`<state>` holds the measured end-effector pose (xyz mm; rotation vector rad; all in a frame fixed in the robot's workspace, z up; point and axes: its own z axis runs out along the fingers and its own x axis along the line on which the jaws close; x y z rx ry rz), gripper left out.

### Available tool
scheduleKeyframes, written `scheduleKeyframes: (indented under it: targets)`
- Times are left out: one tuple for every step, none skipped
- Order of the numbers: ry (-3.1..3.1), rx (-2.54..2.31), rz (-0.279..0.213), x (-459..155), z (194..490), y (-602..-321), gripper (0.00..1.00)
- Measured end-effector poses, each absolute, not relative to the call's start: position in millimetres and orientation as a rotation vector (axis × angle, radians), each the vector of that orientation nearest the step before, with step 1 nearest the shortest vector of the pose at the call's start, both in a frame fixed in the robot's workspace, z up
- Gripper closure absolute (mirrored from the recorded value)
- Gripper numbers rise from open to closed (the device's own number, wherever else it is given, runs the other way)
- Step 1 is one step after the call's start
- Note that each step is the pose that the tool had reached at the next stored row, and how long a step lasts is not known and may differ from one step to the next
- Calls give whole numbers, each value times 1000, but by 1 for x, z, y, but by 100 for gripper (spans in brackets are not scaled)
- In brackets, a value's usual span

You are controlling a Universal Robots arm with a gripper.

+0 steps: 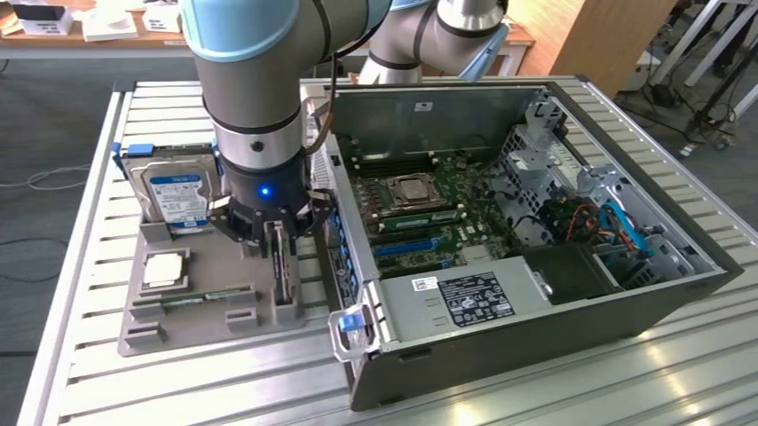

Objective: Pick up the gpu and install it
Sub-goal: 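Pick up the gpu and move the gpu toward the slot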

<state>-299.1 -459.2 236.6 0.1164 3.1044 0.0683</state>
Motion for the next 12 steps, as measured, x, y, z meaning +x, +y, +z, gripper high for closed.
scheduleKeyframes:
  targets:
    - [3104,116,68,-299,237,-459,58]
    - [3104,117,68,-300,236,-459,58]
    - [3104,117,68,-300,236,-459,58]
    - [3104,117,68,-300,236,-459,58]
    - [3104,117,68,-300,236,-459,58]
    - [3104,117,68,-300,236,-459,58]
    - [3104,116,68,-300,236,-459,58]
    - [3104,116,68,-300,236,-459,58]
    - [3104,116,68,-300,236,-459,58]
    - [3104,116,68,-300,236,-459,58]
    - [3104,116,68,-300,236,-459,58]
    - [3104,116,68,-300,236,-459,58]
